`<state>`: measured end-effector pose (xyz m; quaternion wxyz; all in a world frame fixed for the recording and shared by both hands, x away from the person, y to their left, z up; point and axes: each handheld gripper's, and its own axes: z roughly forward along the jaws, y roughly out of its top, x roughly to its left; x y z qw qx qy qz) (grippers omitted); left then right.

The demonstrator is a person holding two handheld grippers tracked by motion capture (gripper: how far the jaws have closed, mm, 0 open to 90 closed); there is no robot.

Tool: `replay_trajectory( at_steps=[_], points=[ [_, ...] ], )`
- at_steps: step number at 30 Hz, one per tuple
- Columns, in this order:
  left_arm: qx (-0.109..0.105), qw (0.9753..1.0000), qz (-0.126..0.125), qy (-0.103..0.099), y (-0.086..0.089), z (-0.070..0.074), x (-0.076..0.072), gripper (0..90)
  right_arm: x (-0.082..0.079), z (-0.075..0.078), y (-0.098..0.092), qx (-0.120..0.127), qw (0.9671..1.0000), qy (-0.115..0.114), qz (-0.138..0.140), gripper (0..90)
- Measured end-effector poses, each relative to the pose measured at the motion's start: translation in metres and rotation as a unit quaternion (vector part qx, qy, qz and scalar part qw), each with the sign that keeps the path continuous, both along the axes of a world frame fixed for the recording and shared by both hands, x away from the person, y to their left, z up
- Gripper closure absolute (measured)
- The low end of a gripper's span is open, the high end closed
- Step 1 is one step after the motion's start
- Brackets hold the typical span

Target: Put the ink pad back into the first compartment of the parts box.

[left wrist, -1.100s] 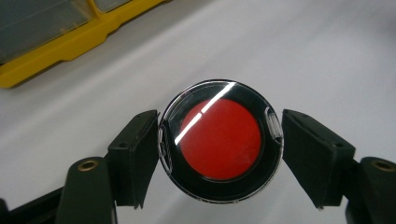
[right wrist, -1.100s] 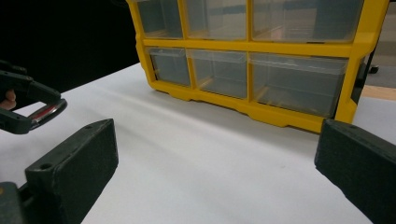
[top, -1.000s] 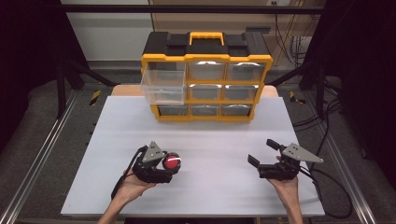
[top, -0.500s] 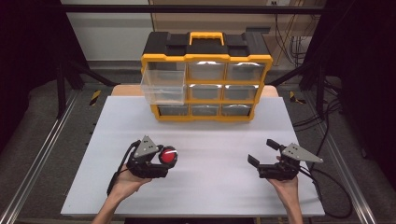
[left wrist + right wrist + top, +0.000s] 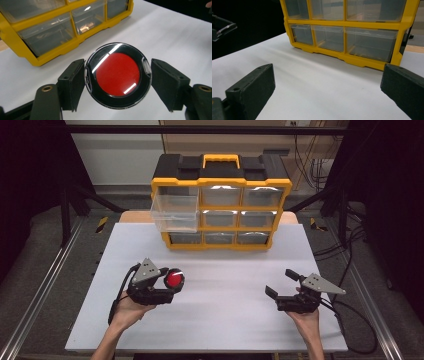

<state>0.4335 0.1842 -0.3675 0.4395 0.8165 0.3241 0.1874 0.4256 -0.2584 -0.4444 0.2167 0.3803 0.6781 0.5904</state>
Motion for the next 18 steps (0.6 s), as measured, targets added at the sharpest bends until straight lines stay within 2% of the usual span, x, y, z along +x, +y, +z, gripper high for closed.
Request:
replay_trajectory(
  at_steps=[9, 18],
  points=[
    [-0.002, 0.9999, 0.005, -0.012, 0.001, 0.014, 0.005, 29.3, 0.0, 0.0, 0.0, 0.0, 1.0, 0.0, 0.0, 0.3],
    [-0.001, 0.9995, 0.009, -0.029, 0.0, 0.036, 0.01, 29.2, 0.0, 0.0, 0.0, 0.001, 1.0, 0.0, 0.0, 0.3]
  ],
)
